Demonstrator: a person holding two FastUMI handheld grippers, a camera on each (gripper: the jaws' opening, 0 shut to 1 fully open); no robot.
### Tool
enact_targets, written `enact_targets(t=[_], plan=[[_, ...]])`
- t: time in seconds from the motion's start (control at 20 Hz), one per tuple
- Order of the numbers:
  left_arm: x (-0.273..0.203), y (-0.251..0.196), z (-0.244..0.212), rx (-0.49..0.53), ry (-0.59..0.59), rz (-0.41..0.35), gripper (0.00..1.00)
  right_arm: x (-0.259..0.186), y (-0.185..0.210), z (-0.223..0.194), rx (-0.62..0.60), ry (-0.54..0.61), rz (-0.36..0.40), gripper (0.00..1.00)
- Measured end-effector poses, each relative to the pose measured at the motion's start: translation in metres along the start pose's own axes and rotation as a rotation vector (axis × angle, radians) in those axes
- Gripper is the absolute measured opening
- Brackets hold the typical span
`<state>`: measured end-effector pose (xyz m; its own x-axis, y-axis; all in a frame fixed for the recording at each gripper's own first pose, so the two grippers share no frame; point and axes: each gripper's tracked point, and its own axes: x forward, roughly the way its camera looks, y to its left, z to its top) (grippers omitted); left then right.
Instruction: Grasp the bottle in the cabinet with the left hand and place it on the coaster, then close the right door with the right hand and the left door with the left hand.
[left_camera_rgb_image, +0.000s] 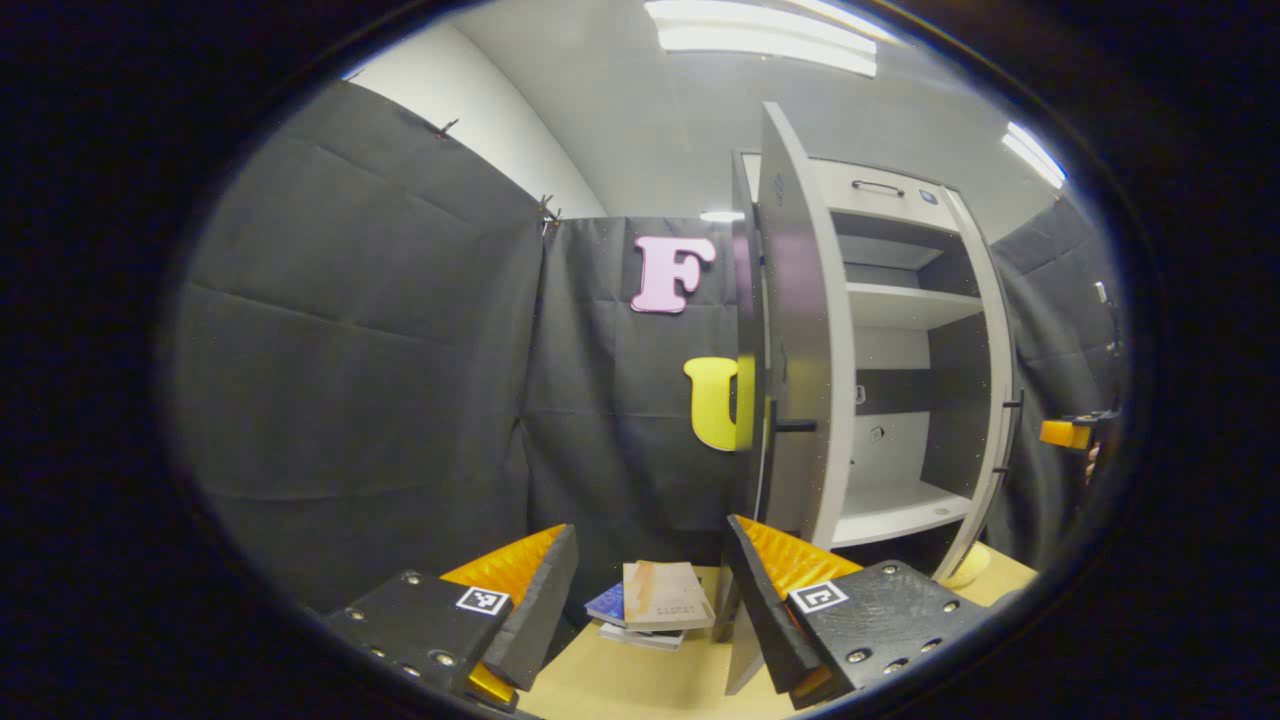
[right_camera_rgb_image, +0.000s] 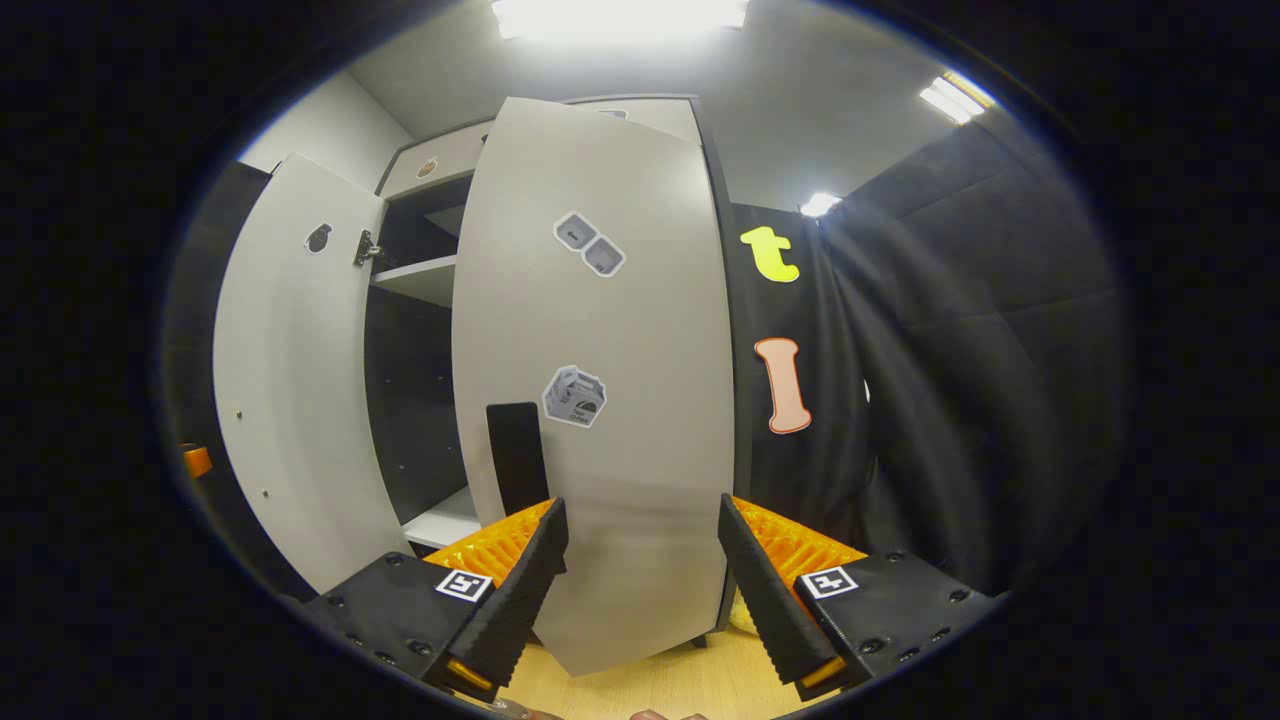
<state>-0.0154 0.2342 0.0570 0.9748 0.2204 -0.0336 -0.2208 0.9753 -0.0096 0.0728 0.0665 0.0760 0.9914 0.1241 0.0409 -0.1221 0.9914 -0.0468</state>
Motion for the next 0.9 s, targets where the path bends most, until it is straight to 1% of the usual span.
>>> enact_targets(t=[0.05, 0.15, 0.2, 0.4, 0.5, 0.6, 0.65, 0.75, 0.8, 0.9], plan=[[0.010, 0.008, -0.001, 0.001, 0.009, -0.013, 0.92, -0.003, 0.000, -0.002, -0.006, 0.000, -0.016, 0.92], [0.035, 0.020, -0.006, -0.012, 0.030, -0.046, 0.92, -0.010, -0.001, -0.006, -0.009, 0.001, -0.041, 0.92], [0.046, 0.026, -0.004, -0.027, 0.032, -0.060, 0.92, -0.014, 0.000, -0.010, -0.004, 0.005, -0.050, 0.96], [0.079, 0.036, 0.007, -0.123, 0.013, -0.117, 0.93, -0.031, -0.006, -0.025, 0.018, 0.029, -0.103, 0.96], [0.092, 0.034, 0.015, -0.143, 0.000, -0.146, 0.92, -0.041, -0.011, -0.032, 0.037, 0.043, -0.131, 0.96], [0.104, 0.030, 0.023, -0.137, -0.007, -0.172, 0.92, -0.050, -0.020, -0.037, 0.051, 0.056, -0.164, 0.96], [0.109, 0.025, 0.027, -0.131, -0.011, -0.187, 0.86, -0.054, -0.024, -0.040, 0.058, 0.063, -0.180, 0.96], [0.118, 0.012, 0.033, -0.120, -0.016, -0.224, 0.86, -0.060, -0.031, -0.043, 0.077, 0.075, -0.207, 0.96], [0.120, 0.004, 0.035, -0.110, -0.017, -0.243, 0.86, -0.063, -0.035, -0.042, 0.087, 0.077, -0.218, 0.92], [0.123, -0.011, 0.038, -0.088, -0.018, -0.265, 0.86, -0.068, -0.043, -0.040, 0.100, 0.075, -0.239, 0.92]])
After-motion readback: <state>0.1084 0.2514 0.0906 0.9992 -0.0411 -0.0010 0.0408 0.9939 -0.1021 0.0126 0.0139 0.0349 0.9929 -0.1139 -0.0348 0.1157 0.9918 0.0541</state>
